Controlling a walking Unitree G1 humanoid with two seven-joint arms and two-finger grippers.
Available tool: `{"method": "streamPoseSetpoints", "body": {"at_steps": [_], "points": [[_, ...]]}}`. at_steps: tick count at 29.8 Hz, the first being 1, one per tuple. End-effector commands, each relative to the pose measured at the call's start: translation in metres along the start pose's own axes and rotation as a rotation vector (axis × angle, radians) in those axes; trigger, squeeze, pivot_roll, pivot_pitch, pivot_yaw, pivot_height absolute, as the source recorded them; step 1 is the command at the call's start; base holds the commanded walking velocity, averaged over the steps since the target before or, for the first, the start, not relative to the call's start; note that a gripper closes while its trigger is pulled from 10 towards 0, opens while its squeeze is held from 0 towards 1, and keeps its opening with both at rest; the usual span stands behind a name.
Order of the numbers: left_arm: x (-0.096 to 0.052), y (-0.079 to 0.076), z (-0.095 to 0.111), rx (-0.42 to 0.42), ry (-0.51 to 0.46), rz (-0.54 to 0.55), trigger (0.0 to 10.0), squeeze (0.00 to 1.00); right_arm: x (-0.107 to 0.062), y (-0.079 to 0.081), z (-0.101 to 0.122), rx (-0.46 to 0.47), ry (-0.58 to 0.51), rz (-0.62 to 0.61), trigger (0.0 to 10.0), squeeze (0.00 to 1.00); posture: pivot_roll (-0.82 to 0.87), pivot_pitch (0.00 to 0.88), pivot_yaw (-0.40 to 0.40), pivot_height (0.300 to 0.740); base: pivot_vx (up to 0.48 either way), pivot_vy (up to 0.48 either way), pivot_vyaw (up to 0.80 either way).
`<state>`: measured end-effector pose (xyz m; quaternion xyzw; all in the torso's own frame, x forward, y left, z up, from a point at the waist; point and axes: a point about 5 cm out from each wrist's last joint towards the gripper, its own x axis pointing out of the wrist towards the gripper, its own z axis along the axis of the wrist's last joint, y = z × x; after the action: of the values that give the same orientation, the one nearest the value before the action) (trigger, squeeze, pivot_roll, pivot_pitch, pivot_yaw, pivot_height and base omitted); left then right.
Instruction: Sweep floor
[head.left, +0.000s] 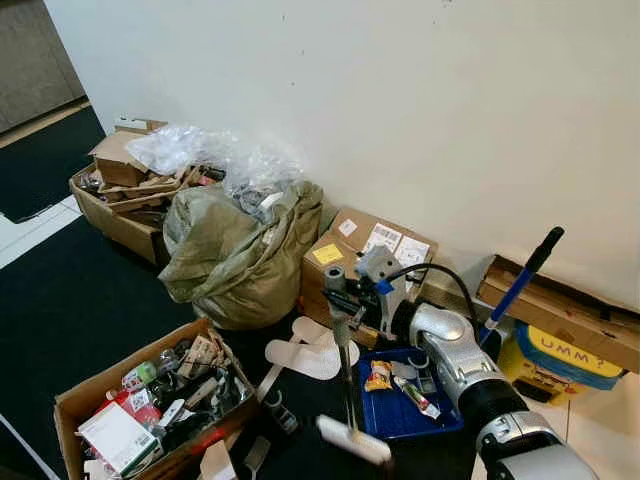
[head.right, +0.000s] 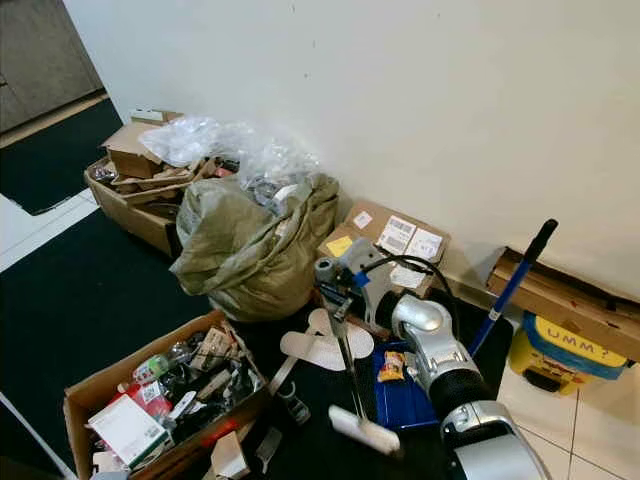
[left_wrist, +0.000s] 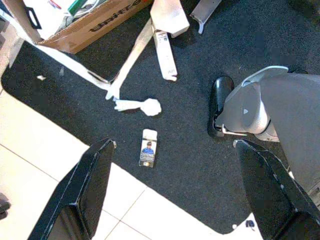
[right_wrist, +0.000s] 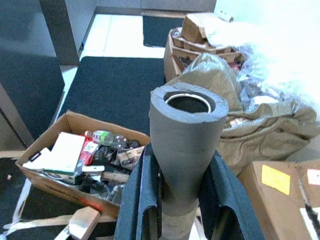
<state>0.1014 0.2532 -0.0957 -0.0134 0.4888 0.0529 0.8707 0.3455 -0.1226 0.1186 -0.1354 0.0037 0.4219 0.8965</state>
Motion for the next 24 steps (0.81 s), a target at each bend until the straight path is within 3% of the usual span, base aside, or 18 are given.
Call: {"method": "streamPoseSetpoints", "body": {"at_steps": [1,6,8,14,19,21,23,24], "points": [[-0.002,0.004,-0.005,0.000,0.018,0.008,10.0,0.00,0.003,-0.006,0.015,-0.038,-0.061,-0.008,10.0,0.00,-0.02,0.099,0.025,0.740,0.000,0.000,0.00],[-0.002,0.004,-0.004,-0.004,0.017,0.008,10.0,0.00,0.002,-0.009,0.004,-0.056,0.050,-0.037,10.0,0.00,-0.02,0.100,0.022,0.740,0.000,0.000,0.00],[-0.002,0.004,-0.004,-0.006,0.017,0.008,10.0,0.00,0.003,-0.009,-0.005,-0.023,0.127,-0.071,10.0,0.00,-0.03,0.099,0.024,0.740,0.000,0.000,0.00],[-0.002,0.003,-0.005,-0.009,0.019,0.005,10.0,0.00,0.004,-0.010,-0.010,0.019,0.182,-0.100,10.0,0.00,-0.03,0.098,0.022,0.740,0.000,0.000,0.00],[-0.002,0.002,-0.005,-0.013,0.018,0.002,10.0,0.00,0.003,-0.027,-0.007,0.088,0.197,-0.294,10.0,0.00,-0.03,0.102,0.020,0.740,0.000,0.000,0.00],[-0.002,0.002,-0.005,-0.013,0.018,0.002,10.0,0.00,0.003,-0.028,-0.006,0.089,0.199,-0.305,10.0,0.00,-0.03,0.102,0.020,0.740,0.000,0.000,0.00],[-0.002,0.002,-0.005,-0.015,0.018,0.001,10.0,0.00,-0.002,-0.043,-0.002,0.131,0.207,-0.480,10.0,0.00,-0.04,0.100,0.018,0.740,0.000,0.000,0.00],[-0.002,0.002,-0.005,-0.015,0.018,0.001,10.0,0.00,-0.002,-0.043,-0.002,0.131,0.207,-0.480,10.0,0.00,-0.04,0.100,0.018,0.740,0.000,0.000,0.00]]}}
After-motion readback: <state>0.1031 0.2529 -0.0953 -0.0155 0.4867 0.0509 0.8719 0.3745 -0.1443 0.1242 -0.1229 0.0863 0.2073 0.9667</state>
